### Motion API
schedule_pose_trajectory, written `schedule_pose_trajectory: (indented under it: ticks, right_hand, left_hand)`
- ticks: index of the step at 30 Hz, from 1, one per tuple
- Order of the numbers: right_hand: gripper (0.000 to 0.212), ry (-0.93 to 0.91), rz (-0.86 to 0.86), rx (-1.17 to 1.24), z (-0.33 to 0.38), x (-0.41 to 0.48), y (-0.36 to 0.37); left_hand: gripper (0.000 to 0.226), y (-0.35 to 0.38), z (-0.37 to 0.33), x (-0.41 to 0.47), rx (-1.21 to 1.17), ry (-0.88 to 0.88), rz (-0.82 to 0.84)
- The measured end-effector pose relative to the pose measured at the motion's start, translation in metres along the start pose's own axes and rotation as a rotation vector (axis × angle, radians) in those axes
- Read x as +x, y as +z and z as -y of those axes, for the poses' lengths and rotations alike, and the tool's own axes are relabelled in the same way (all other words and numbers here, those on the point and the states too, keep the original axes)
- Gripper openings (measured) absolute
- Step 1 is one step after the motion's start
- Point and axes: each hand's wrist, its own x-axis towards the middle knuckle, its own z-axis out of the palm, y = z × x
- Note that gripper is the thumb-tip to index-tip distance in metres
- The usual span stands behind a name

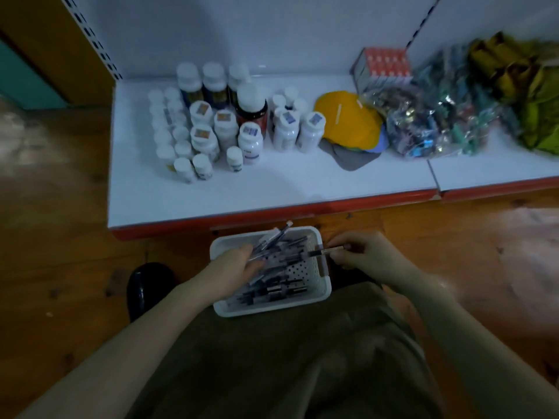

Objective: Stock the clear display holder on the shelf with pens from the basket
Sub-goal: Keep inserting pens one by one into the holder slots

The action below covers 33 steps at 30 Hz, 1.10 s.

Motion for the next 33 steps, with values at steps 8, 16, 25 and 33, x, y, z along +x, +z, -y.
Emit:
schedule_pose_trajectory:
  ticks: [8, 16, 25, 33]
  right_hand:
    - [0.01, -0.014, -0.163, 0.613, 0.088, -0.054, -0.061]
    - [0.008, -0.191, -0.177, 0.596, 0.16, -0.099, -0.097]
    - [0.015, -0.439, -0.114, 0.035, 0.241, -0.135, -0.134]
    - [0.007, -0.603, -0.165, 0.249, 0.306, -0.143, -0.177]
  left_hand:
    - [0.01, -0.086, -0.105, -0.064, -0.212, 0.178, -0.504]
    - [0.011, -0.157, -0.236, -0.119, -0.583, 0.567, -0.73]
    - [0.011, -0.207, -0.312, -0.155, -0.415, 0.665, -0.812]
    - [0.017, -0.241, -0.355, -0.159, -0.381, 0.699, -0.865]
